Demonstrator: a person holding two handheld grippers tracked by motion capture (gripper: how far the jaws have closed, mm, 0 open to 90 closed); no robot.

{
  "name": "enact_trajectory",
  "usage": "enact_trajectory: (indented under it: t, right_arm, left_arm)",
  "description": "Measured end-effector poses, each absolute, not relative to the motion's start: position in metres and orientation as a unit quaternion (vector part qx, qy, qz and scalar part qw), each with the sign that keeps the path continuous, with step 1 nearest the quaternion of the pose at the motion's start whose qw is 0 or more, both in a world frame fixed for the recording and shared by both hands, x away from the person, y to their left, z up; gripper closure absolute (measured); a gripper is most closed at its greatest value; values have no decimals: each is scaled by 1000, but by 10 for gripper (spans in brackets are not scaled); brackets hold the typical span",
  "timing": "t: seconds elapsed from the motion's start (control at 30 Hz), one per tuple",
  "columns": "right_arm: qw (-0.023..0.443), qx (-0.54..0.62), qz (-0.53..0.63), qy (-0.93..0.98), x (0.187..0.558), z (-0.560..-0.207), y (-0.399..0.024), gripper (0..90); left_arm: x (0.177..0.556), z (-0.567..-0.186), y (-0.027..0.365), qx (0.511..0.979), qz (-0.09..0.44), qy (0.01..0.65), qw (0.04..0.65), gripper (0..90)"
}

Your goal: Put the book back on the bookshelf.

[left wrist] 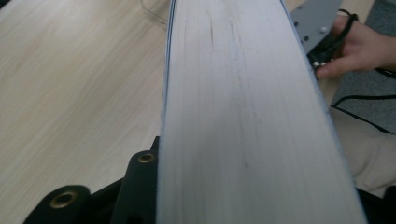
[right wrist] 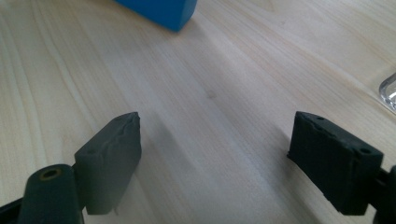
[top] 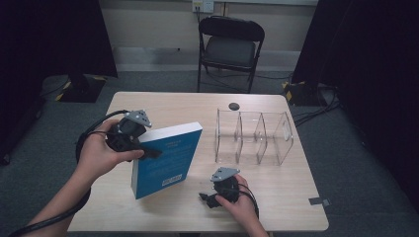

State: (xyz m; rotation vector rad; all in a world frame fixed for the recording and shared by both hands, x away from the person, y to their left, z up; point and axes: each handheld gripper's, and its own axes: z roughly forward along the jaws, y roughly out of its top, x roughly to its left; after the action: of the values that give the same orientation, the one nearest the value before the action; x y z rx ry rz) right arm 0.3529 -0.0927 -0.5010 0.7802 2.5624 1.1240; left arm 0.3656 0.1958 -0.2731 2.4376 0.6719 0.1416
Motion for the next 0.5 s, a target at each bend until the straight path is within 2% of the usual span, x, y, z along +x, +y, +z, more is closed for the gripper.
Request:
enact_trajectory:
  t: [0.17, 0.5]
  right_arm:
    - [117, 266, 385, 876, 353, -501, -93, 161]
    - [116, 265, 385, 876, 353, -501, -93, 157]
  left_arm:
    - [353, -278, 192, 920, 38, 237, 310, 615]
    - [344, -287, 210, 921, 46, 222, 318, 611]
